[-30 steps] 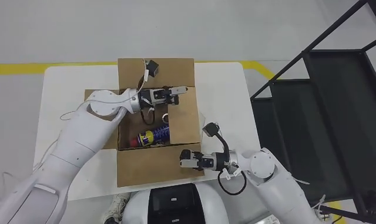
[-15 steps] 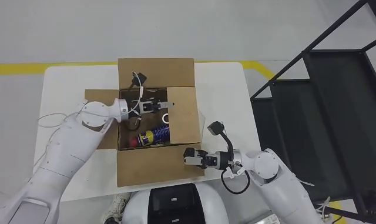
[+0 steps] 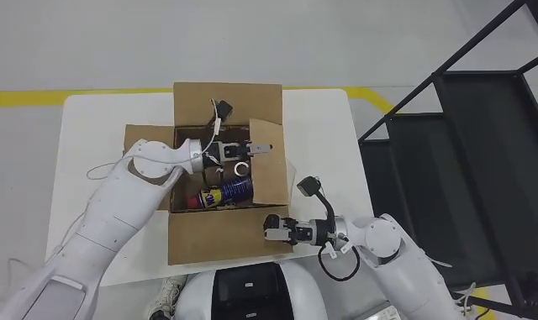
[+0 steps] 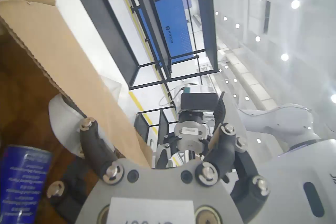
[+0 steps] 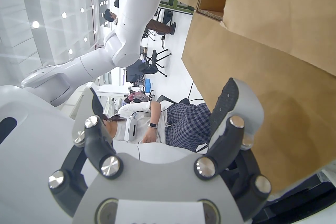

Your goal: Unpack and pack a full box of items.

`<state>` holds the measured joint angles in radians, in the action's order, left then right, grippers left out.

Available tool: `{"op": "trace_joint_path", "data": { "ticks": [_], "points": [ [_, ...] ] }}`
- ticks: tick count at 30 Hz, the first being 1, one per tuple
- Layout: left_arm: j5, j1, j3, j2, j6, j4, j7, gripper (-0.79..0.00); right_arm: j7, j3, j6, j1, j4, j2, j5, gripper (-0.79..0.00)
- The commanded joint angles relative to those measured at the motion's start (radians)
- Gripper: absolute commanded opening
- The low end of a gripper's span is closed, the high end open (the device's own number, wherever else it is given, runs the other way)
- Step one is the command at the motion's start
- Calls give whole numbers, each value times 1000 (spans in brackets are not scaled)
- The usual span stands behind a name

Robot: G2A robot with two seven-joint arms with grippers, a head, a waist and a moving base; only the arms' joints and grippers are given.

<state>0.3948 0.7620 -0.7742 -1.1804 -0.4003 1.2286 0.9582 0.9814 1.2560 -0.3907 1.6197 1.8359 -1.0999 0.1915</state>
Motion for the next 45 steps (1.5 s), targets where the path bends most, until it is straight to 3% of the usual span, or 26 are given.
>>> {"op": "trace_joint_path", "data": {
  "ticks": [1,8,15,23,28,35,40,45],
  "points": [
    [40,0,7,-5,3,4,35,0,0,-4,-1,-6,-4,1,5,0],
    [123,-2,34,-25,36,19,122,0,-92,-19,-32,-36,-27,-4,-3,0],
    [171,-8,28,-33,54,0,189,0,-242,53,-146,71,6,4,-24,0],
    [159,11,-41,-15,38,11,229,0,-398,114,-174,170,31,7,-76,0],
    [117,53,-131,16,18,46,242,0,-530,146,-139,197,15,4,-117,0],
    [95,138,-302,69,-2,79,280,0,-684,145,36,180,-20,-5,-208,0],
    [114,198,-407,97,-10,104,301,0,-676,98,154,121,-52,-13,-230,0],
    [135,246,-485,117,-10,147,312,0,-675,71,193,82,-67,-19,-234,0]
  ]
}}
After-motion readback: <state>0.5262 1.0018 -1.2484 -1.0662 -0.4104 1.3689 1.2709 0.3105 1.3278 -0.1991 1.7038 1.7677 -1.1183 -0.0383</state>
